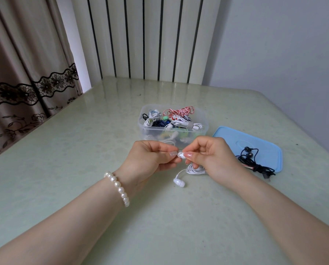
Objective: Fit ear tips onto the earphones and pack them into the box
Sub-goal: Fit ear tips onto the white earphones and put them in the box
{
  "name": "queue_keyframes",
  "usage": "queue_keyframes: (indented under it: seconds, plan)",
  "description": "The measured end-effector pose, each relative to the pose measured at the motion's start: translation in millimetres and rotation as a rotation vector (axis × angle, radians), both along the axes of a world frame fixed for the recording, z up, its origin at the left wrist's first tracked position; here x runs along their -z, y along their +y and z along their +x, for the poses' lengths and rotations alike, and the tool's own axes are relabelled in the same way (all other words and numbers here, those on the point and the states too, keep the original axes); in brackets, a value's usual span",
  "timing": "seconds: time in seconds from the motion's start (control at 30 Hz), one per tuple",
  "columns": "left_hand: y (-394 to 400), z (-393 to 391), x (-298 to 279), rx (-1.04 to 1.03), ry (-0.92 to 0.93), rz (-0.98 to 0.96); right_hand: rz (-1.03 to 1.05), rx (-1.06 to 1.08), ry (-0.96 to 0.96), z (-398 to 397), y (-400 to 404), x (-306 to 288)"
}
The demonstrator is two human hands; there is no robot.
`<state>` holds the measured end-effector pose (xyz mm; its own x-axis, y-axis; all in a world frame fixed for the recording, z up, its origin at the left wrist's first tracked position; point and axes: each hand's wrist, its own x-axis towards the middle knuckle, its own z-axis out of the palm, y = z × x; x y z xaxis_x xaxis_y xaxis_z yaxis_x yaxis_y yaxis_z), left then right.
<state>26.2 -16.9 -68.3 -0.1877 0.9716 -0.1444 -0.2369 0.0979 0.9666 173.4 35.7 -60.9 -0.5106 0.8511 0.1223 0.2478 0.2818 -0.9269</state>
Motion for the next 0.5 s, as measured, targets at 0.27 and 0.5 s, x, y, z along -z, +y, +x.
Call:
queue_keyframes:
  seconds: [0.27, 0.5]
  plan:
    - [-1.1, 1.9, 0.7, 0.011, 0.068, 0.014, 0.003, 0.039, -0.059, -1.8, -0.4, -0.7]
    - [-2.3, 5.8, -1.6, 0.008, -0.005, 0.021, 0.243, 0.185, -0.145, -2.9, -3.0, 7.3]
